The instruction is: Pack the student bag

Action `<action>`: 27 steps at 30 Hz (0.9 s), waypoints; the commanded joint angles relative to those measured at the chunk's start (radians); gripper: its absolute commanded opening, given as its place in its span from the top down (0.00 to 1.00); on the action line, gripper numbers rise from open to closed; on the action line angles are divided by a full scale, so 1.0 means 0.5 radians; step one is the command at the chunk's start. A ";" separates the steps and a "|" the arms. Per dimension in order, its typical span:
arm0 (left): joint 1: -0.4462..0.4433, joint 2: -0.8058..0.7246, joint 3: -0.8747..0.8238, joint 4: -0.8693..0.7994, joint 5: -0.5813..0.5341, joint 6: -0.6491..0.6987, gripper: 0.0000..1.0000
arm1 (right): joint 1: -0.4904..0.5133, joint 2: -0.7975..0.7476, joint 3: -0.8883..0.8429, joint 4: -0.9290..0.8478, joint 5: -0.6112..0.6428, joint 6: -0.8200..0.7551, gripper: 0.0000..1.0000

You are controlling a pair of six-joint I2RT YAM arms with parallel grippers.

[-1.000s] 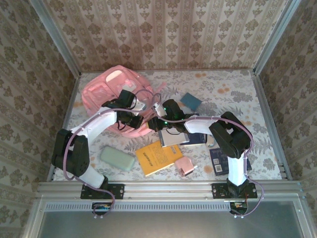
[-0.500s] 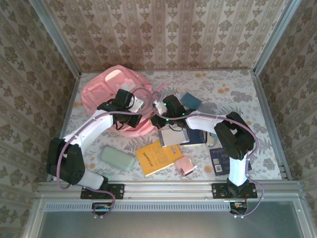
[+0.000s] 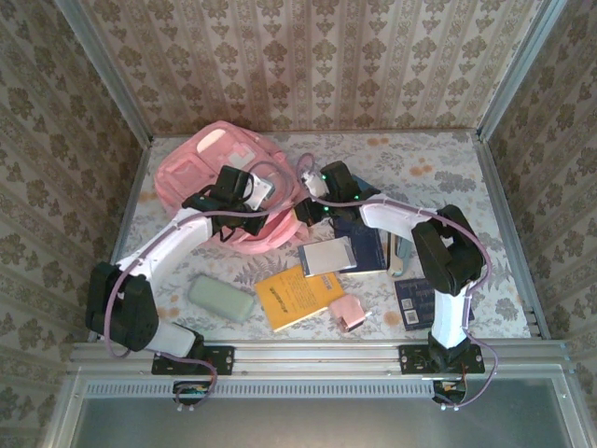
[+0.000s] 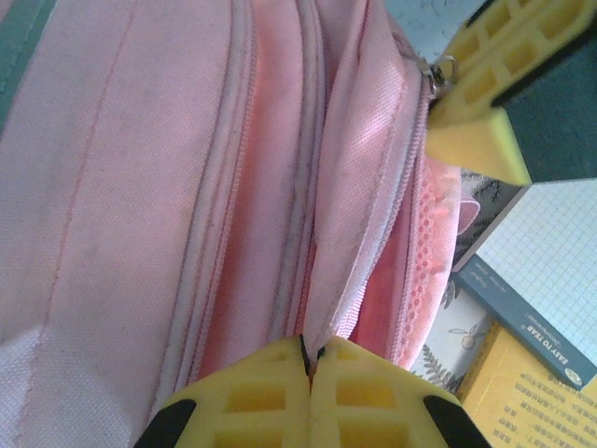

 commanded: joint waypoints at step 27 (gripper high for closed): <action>-0.041 0.206 0.687 -0.140 -0.710 0.197 1.00 | 0.262 0.025 -0.259 0.856 0.139 0.607 1.00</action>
